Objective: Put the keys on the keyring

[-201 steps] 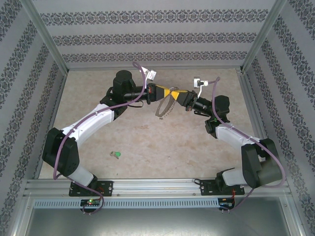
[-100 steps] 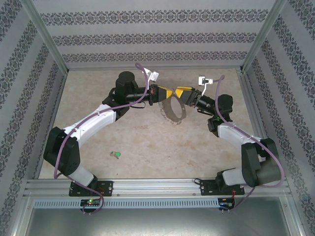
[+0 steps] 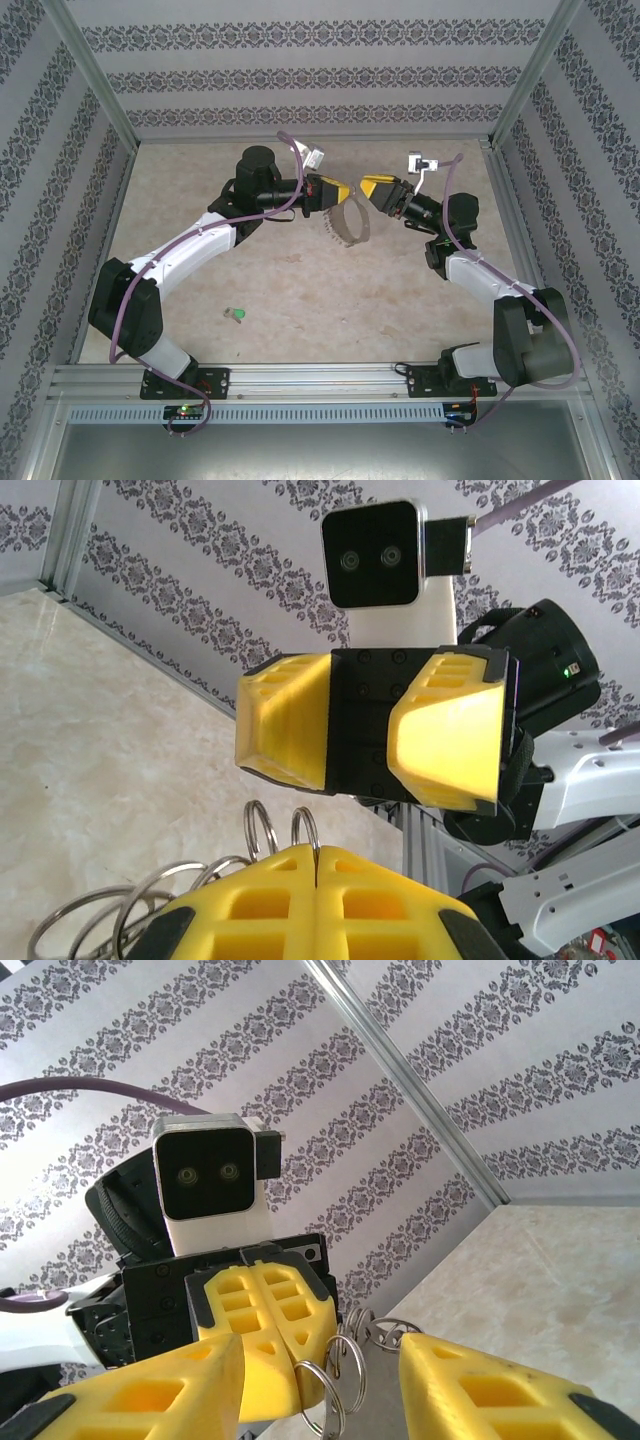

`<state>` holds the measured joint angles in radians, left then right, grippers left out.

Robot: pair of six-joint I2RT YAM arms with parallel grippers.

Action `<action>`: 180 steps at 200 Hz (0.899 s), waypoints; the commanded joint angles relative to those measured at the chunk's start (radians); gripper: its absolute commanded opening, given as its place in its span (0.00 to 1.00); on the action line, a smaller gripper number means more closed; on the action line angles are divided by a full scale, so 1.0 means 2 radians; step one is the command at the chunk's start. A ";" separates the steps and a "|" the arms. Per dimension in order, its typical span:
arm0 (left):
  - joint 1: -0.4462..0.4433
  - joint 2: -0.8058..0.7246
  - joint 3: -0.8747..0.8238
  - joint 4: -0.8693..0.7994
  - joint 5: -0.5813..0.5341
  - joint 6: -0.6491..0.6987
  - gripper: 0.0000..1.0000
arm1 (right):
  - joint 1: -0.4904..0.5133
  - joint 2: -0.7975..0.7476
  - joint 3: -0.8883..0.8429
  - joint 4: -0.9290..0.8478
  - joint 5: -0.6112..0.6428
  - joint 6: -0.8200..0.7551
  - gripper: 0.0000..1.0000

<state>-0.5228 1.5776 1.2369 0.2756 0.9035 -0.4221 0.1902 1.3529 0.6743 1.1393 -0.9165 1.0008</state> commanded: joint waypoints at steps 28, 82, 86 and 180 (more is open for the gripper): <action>-0.004 -0.016 0.013 -0.012 0.031 0.037 0.00 | 0.017 0.012 0.000 0.025 -0.028 -0.003 0.45; -0.003 -0.016 0.017 -0.015 0.030 0.041 0.00 | 0.031 0.008 -0.012 0.025 -0.034 -0.008 0.31; -0.003 -0.015 0.018 -0.015 0.030 0.041 0.00 | 0.031 0.007 -0.013 0.024 -0.034 -0.008 0.30; -0.003 -0.017 0.024 -0.030 0.008 0.040 0.01 | 0.032 0.003 -0.024 0.025 -0.025 -0.021 0.00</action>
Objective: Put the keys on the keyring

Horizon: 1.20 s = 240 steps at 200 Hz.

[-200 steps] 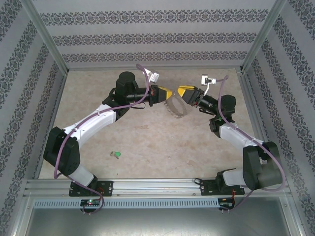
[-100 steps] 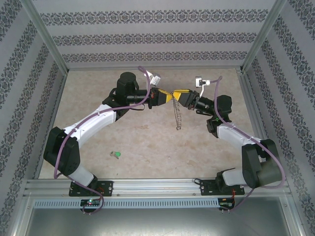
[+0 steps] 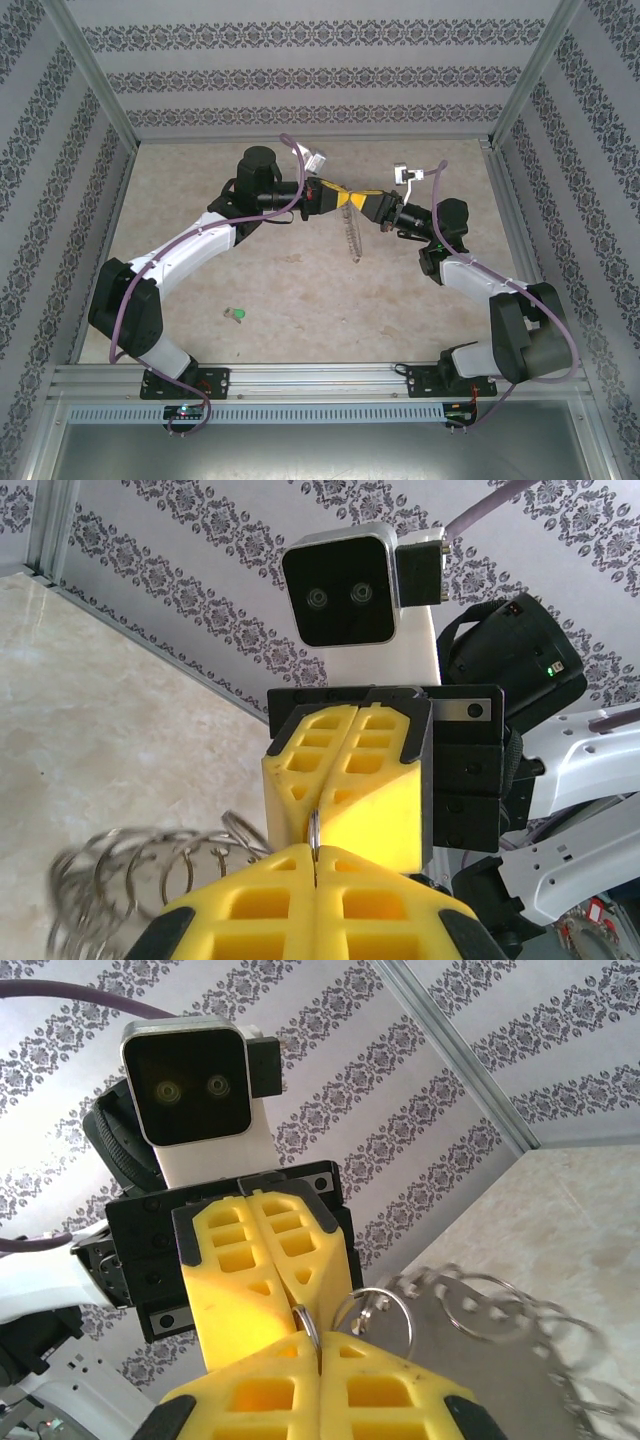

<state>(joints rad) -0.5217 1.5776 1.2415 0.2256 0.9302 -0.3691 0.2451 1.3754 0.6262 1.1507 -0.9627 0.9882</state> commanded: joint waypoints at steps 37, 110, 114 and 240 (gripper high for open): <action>0.003 -0.042 0.003 0.005 -0.052 -0.004 0.41 | -0.003 -0.014 0.007 0.029 0.012 -0.023 0.00; 0.018 -0.073 -0.040 0.091 -0.049 -0.077 0.37 | -0.007 -0.012 0.023 0.090 0.038 -0.004 0.00; 0.018 -0.073 -0.040 0.097 -0.047 -0.081 0.36 | -0.007 -0.011 0.024 0.094 0.041 -0.002 0.00; 0.018 -0.020 -0.042 0.257 -0.008 -0.202 0.26 | 0.022 0.017 0.077 0.117 0.067 0.004 0.00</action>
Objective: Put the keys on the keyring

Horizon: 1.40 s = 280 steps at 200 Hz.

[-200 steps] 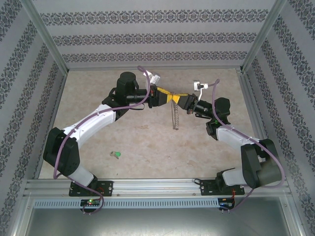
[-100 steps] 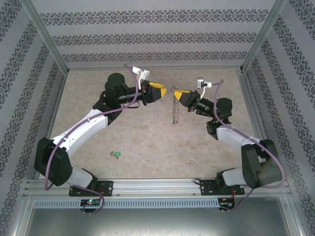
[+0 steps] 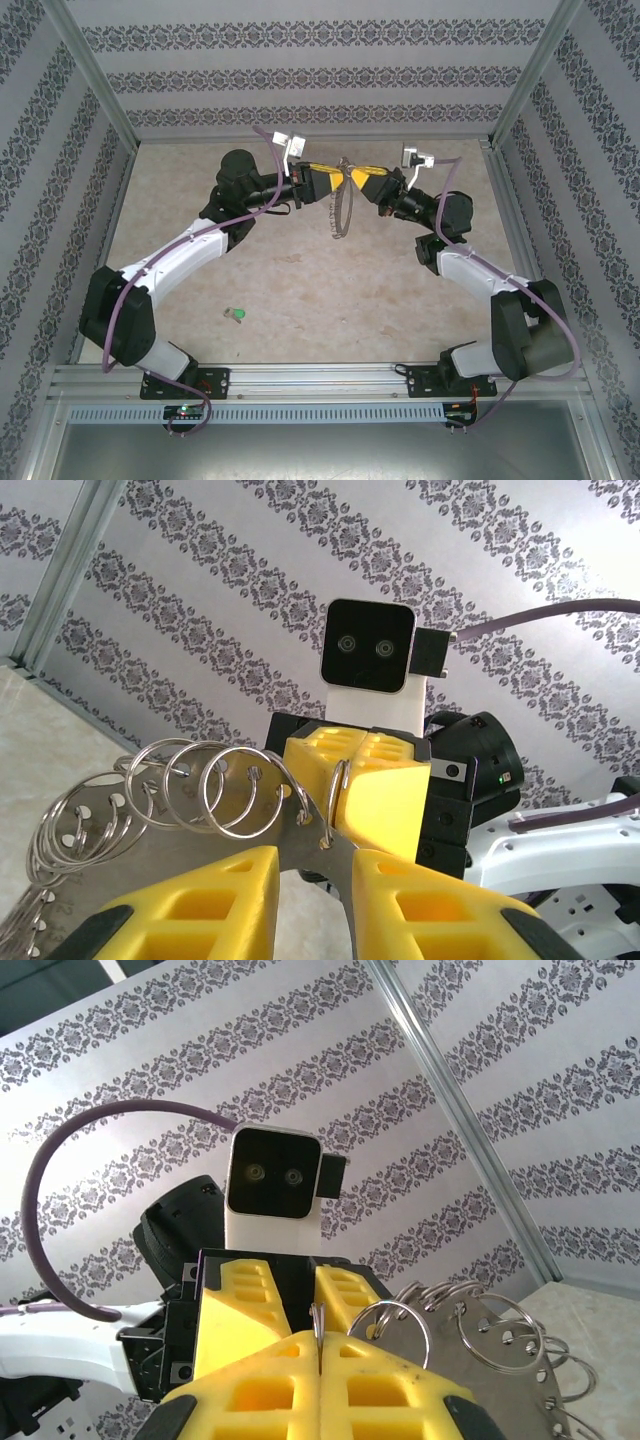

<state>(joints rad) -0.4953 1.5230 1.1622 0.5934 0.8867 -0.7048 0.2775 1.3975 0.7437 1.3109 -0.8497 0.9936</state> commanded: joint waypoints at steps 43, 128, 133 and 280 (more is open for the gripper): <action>0.005 0.018 -0.001 0.093 0.011 -0.049 0.26 | 0.011 0.011 0.021 0.037 0.013 0.001 0.00; 0.000 0.035 -0.003 0.113 0.001 -0.059 0.27 | 0.015 0.013 0.021 0.037 0.017 0.001 0.00; 0.000 0.036 -0.003 0.114 0.001 -0.060 0.26 | 0.015 0.013 0.021 0.037 0.019 0.001 0.00; -0.005 0.038 -0.014 0.137 -0.012 -0.059 0.20 | 0.017 0.020 0.012 0.037 0.018 0.004 0.00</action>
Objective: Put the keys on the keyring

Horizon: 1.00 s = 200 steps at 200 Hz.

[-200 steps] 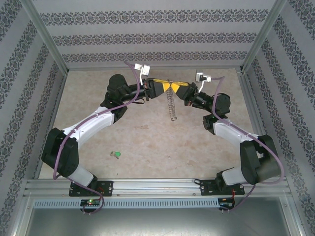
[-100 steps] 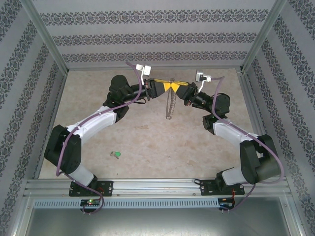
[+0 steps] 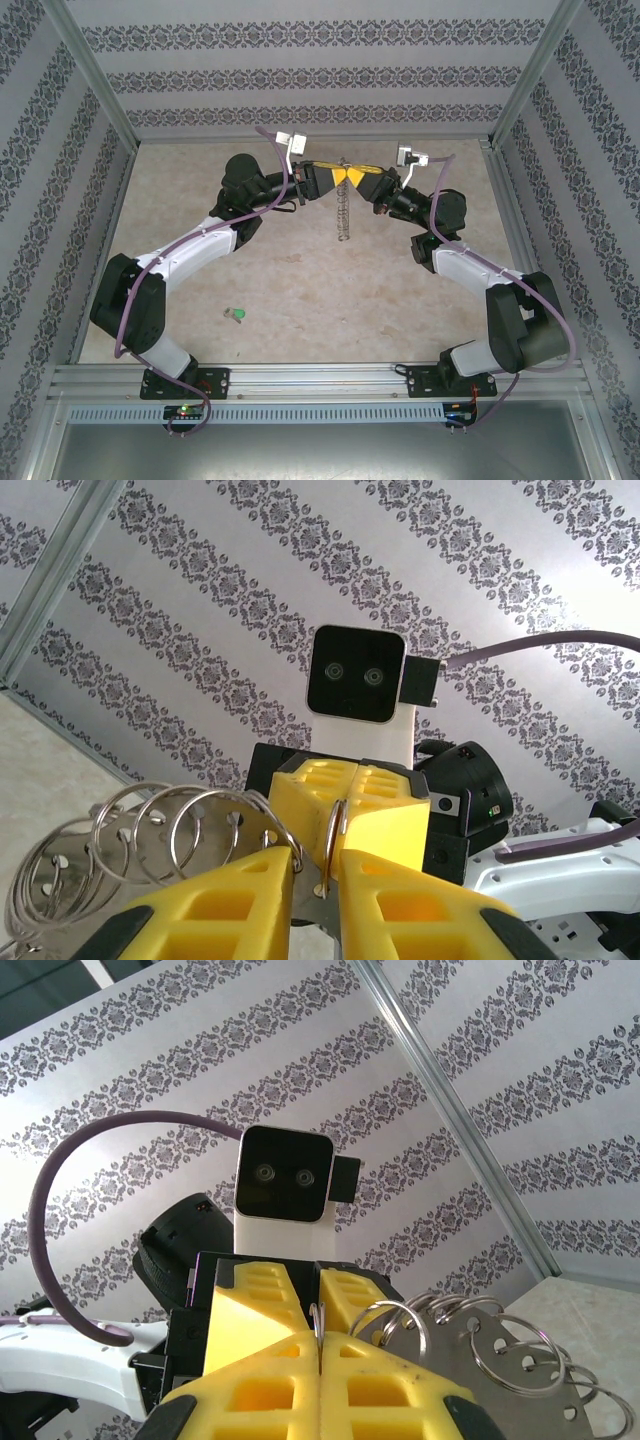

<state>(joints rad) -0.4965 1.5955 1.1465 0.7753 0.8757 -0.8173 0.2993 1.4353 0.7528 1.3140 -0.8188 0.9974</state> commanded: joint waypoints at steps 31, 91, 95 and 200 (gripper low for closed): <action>-0.005 0.003 -0.004 0.048 -0.007 -0.004 0.19 | 0.007 0.002 0.005 0.036 0.004 0.002 0.00; -0.013 0.009 0.000 0.049 0.001 -0.002 0.07 | 0.008 0.003 0.006 0.036 0.003 0.004 0.00; -0.014 0.010 0.001 0.047 0.001 -0.002 0.06 | 0.008 0.003 0.006 0.035 0.002 0.004 0.00; -0.014 -0.060 0.050 -0.310 0.010 0.299 0.00 | -0.053 -0.028 -0.036 0.027 0.006 0.053 0.57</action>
<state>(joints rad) -0.5167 1.5608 1.1667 0.4343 0.8814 -0.5087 0.2230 1.4231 0.7090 1.3346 -0.8154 1.0718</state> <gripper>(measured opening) 0.054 0.561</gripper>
